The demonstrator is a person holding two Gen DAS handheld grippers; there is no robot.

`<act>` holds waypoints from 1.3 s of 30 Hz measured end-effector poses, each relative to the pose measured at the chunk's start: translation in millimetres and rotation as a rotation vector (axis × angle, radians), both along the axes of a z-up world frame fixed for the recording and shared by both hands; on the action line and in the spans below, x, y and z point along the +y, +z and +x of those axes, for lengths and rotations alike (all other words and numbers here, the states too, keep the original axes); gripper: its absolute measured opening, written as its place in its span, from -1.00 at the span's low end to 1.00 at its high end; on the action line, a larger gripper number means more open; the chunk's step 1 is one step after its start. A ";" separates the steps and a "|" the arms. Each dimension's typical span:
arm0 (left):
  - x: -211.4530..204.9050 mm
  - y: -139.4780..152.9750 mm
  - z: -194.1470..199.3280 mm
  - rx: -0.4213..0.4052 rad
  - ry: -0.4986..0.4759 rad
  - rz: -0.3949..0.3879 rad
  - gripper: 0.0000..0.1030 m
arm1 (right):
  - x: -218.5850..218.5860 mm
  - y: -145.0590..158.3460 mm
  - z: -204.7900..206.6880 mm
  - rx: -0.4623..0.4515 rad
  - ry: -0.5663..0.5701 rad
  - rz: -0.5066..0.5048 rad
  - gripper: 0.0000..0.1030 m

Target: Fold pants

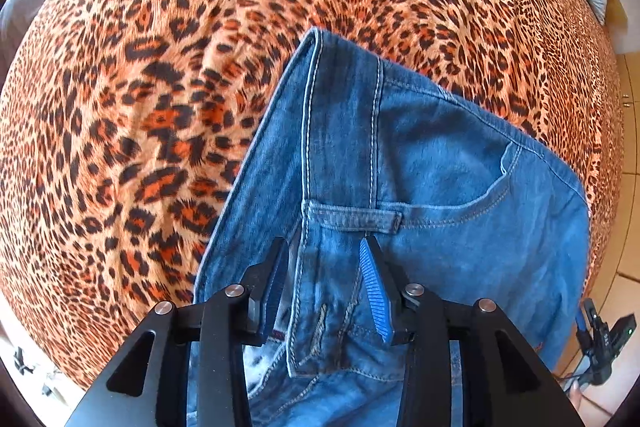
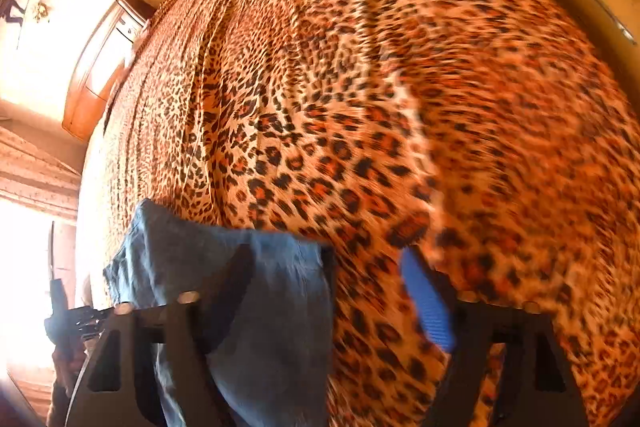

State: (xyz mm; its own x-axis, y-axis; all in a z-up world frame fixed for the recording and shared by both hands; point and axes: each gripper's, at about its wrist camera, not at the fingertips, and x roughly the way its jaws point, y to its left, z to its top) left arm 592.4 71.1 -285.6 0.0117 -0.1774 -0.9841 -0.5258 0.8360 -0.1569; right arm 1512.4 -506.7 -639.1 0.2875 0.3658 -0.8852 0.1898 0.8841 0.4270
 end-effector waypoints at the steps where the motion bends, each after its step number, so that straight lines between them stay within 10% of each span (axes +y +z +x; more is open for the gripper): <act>1: 2.7 7.8 -1.5 0.001 0.001 0.004 -0.14 | 9.5 -3.9 4.4 0.007 0.034 -0.022 0.29; 5: 12.1 -2.7 5.4 -0.016 0.050 -0.031 -0.11 | 67.8 -15.9 6.3 0.039 0.231 -0.216 -0.02; 8: 15.6 -3.3 10.2 -0.046 0.118 -0.018 -0.05 | 87.1 -15.0 4.9 0.010 0.303 -0.322 -0.62; 10: 14.6 6.4 9.8 -0.056 0.082 0.038 -0.83 | 94.2 -12.6 6.1 -0.001 0.318 -0.355 -0.67; 15: 12.2 31.3 25.6 -0.141 0.015 0.099 -0.83 | 88.8 22.6 39.1 -0.109 0.283 -0.469 -0.68; 21: 15.2 1.6 49.2 -0.047 0.051 0.123 -0.80 | 29.0 21.6 106.4 -0.007 0.018 -0.396 -0.36; 26: 54.3 8.7 43.3 -0.139 0.113 -0.088 -0.61 | 2.3 34.7 83.6 -0.064 -0.053 -0.244 0.36; 31: 79.3 -1.8 58.7 -0.147 0.197 -0.068 -0.33 | 19.5 2.5 67.3 0.023 0.036 -0.267 0.35; 34: 63.6 -15.4 75.2 -0.005 0.069 0.146 -0.73 | 29.9 -14.4 58.3 0.081 0.049 -0.328 0.35; 39: 56.6 2.4 51.5 -0.147 0.000 -0.005 -0.29 | 23.1 3.8 20.3 0.032 0.013 -0.213 0.47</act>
